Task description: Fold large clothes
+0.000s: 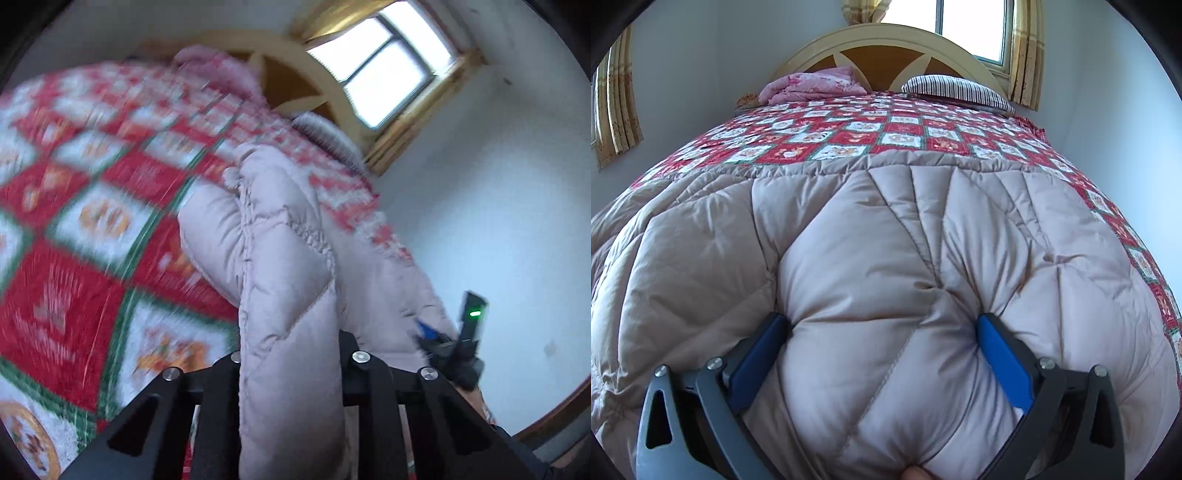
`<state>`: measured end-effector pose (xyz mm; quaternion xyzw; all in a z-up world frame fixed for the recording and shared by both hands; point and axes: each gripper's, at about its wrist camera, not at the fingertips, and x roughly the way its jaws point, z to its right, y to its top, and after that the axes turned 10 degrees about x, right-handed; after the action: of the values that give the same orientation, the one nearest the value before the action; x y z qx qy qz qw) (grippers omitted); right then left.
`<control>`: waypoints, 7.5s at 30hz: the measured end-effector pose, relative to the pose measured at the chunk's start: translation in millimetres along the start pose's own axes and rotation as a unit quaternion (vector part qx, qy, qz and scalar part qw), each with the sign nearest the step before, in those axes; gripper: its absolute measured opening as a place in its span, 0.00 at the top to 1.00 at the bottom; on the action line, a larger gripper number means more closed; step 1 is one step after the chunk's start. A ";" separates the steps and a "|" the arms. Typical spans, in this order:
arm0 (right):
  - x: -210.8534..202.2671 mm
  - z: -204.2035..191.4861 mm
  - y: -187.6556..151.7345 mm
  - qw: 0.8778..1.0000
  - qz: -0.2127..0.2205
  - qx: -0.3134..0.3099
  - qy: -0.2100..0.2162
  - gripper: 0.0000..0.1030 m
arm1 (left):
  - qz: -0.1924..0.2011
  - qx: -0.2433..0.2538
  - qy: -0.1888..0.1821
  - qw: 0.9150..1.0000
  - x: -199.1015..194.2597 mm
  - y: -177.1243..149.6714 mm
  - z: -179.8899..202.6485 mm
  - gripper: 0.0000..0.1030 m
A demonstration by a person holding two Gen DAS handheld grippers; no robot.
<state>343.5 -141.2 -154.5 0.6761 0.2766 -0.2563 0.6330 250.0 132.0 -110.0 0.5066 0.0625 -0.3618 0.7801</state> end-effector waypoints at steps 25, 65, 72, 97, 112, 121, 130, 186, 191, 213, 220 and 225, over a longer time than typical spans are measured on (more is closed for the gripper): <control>-83.4 194.8 33.3 0.946 -0.005 0.250 0.209 0.09 | 0.038 0.420 -0.001 0.907 113.9 4.3 331.6 0.78; -134.5 180.5 145.3 0.877 0.052 0.304 0.368 0.39 | 0.031 0.419 0.088 0.903 149.4 -24.2 260.0 0.12; -51.6 233.6 117.6 0.868 0.021 0.374 0.326 0.37 | 0.065 0.406 0.143 0.900 121.0 9.9 233.9 0.12; -15.8 268.6 53.2 0.969 0.022 0.247 -0.021 0.25 | -0.053 0.289 0.266 0.918 281.1 35.2 232.7 0.01; 1.5 266.9 47.8 0.967 -0.009 0.255 -0.021 0.21 | -0.068 0.264 0.245 0.930 292.4 30.1 218.1 0.01; 6.8 267.0 46.2 0.965 -0.023 0.260 -0.015 0.20 | -0.071 0.259 0.242 0.932 294.7 29.5 215.7 0.01; 11.0 268.6 46.0 0.964 -0.034 0.264 -0.010 0.19 | -0.079 0.254 0.237 0.934 299.1 28.9 212.8 0.01; 7.7 224.7 61.7 0.978 0.012 0.206 0.028 0.30 | -0.159 0.103 0.259 0.947 362.3 74.6 154.6 0.01; 11.0 223.0 63.6 0.980 0.001 0.200 0.021 0.29 | -0.157 0.103 0.260 0.947 365.8 70.2 151.2 0.01; -13.4 300.6 37.6 0.963 -0.042 0.255 0.077 0.06 | -0.129 0.137 0.022 0.982 222.0 43.5 147.0 0.01; -2.7 312.4 29.7 0.947 -0.068 0.286 0.132 0.05 | -0.118 0.167 0.023 0.979 219.0 7.2 162.6 0.01; -7.4 313.4 26.6 0.947 -0.062 0.284 0.136 0.09 | -0.099 0.197 0.041 0.974 221.1 3.0 168.7 0.01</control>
<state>357.9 -455.5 -151.4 0.8378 0.3174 -0.2683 0.3541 368.0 -119.1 -129.7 0.6561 0.0717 -0.4217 0.6217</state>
